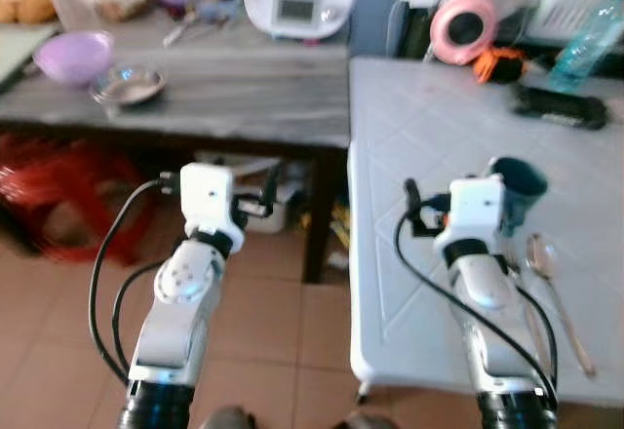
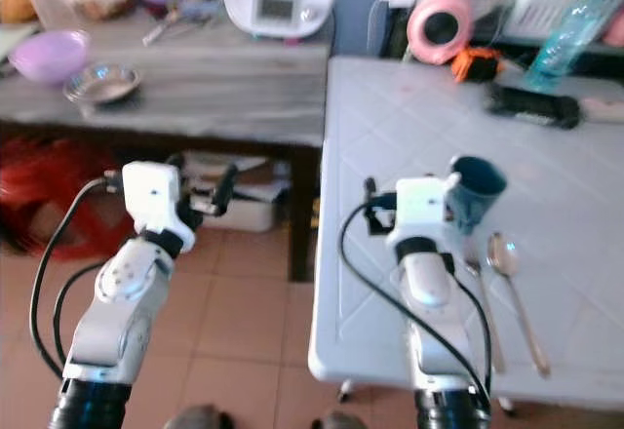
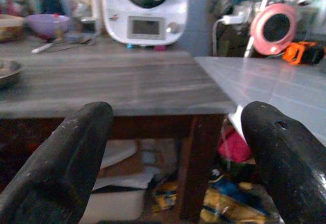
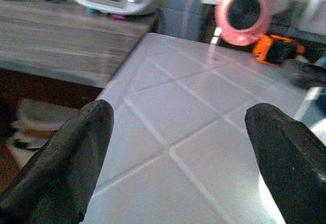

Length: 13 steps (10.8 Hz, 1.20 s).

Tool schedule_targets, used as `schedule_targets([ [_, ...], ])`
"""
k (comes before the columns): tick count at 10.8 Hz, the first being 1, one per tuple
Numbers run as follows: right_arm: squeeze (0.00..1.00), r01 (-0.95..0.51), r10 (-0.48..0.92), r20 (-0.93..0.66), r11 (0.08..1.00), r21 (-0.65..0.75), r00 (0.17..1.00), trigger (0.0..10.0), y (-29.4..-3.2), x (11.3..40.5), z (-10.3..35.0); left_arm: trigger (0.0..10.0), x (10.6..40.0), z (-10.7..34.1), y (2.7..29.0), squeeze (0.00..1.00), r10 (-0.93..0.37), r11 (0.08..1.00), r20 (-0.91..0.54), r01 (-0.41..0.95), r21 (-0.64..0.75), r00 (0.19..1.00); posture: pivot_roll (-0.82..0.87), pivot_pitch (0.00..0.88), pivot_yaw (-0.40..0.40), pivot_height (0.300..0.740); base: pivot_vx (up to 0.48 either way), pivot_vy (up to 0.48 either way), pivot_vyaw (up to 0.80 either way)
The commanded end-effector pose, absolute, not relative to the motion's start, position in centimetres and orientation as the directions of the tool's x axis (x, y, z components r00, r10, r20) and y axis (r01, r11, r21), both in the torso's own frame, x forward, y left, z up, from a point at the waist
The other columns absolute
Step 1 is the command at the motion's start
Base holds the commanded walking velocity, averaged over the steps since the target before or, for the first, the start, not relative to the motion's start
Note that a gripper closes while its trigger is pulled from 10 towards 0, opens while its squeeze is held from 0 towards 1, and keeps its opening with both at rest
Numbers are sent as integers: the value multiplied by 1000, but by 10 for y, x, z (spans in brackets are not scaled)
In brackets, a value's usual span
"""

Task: Setting the table

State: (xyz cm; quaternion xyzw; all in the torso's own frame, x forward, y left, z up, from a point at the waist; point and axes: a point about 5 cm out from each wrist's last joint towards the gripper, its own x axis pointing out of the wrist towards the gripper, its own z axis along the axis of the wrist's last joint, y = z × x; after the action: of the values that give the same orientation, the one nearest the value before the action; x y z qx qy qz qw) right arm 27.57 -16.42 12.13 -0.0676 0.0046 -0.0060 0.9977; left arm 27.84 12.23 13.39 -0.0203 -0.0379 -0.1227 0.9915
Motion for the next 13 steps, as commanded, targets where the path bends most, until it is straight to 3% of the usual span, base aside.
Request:
schedule_targets([
  [1,0,9,-9,1,991,-133,1000,10000,-163,275,123,10000,278,135,127,0,-220,974,83,223,-30,972,3,0,-13,740,0,0,0],
  [5,0,11,-12,-8,992,-129,1000,10000,-165,274,121,10000,279,129,133,0,-171,983,24,172,-60,985,4,0,-17,740,0,0,0],
  [13,0,1,-2,-5,991,-133,1000,10000,-163,276,122,10000,281,130,131,0,-170,983,27,172,-59,985,3,0,-23,740,-242,0,0],
])
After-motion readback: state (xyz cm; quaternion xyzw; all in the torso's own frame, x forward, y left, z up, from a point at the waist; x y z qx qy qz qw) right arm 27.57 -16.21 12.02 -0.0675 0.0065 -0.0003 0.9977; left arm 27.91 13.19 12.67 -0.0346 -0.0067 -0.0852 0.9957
